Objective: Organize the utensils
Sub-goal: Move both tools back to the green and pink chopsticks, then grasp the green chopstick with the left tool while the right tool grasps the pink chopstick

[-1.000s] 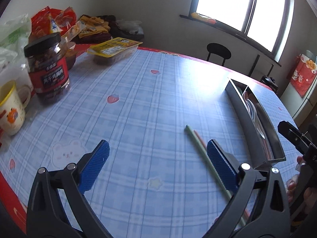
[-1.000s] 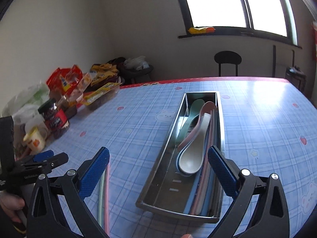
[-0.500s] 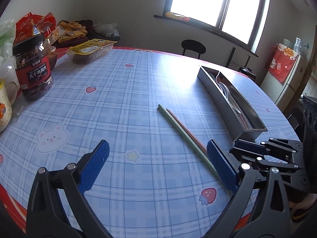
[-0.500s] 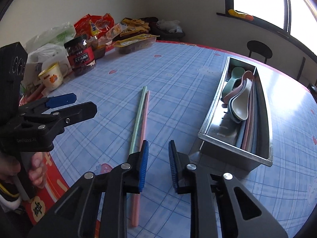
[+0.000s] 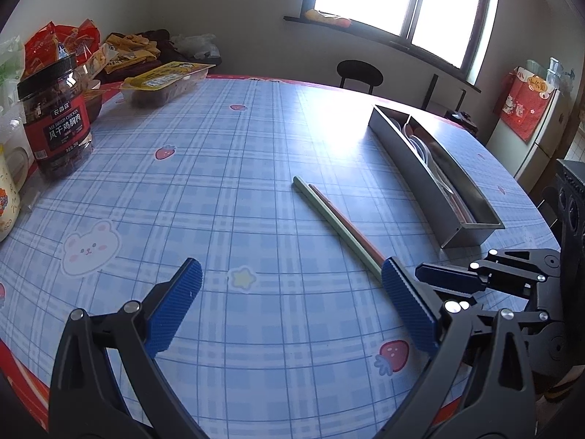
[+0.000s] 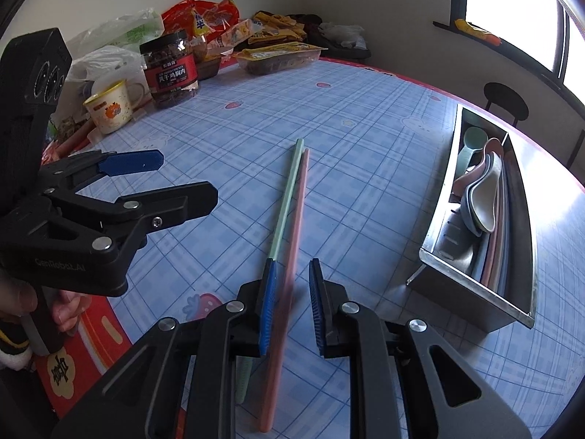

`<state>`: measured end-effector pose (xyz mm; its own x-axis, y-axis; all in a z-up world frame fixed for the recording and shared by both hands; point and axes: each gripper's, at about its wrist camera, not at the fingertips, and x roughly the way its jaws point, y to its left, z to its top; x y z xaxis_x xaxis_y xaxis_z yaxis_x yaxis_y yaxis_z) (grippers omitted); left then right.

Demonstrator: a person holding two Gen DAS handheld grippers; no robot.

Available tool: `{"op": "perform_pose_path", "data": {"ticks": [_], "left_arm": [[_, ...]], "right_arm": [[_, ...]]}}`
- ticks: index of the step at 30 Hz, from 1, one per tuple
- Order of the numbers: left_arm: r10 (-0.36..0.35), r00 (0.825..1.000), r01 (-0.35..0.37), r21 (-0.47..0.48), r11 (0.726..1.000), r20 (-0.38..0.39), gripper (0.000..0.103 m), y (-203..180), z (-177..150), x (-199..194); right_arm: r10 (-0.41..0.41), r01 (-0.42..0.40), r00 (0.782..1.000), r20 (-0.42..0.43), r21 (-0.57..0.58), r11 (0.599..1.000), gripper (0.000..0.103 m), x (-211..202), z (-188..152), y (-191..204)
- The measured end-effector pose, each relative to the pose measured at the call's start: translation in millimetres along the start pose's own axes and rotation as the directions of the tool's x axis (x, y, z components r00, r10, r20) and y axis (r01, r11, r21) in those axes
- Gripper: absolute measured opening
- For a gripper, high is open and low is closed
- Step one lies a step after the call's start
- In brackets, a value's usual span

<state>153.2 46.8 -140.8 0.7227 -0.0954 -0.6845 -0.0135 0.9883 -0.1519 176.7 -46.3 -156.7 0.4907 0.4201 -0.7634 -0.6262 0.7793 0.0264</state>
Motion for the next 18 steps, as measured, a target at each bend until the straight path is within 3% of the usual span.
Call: {"op": "perform_pose_path", "data": {"ticks": [6, 10, 18], "left_arm": [[-0.017, 1.000, 0.016, -0.054, 0.998, -0.020, 0.097, 9.5, -0.6, 2.8], [-0.018, 0.999, 0.016, -0.062, 0.998, -0.029, 0.097, 10.4, -0.8, 4.4], [-0.028, 0.998, 0.023, -0.084, 0.996, -0.058, 0.097, 13.8, -1.2, 9.6]], "right_arm": [[0.034, -0.034, 0.999, -0.014, 0.041, 0.999, 0.017, 3.1, 0.7, -9.7], [0.028, -0.027, 1.000, -0.011, 0.082, 0.996, 0.007, 3.0, -0.6, -15.9], [0.039, -0.040, 0.999, 0.009, 0.187, 0.981, 0.007, -1.1, -6.2, -34.5]]}}
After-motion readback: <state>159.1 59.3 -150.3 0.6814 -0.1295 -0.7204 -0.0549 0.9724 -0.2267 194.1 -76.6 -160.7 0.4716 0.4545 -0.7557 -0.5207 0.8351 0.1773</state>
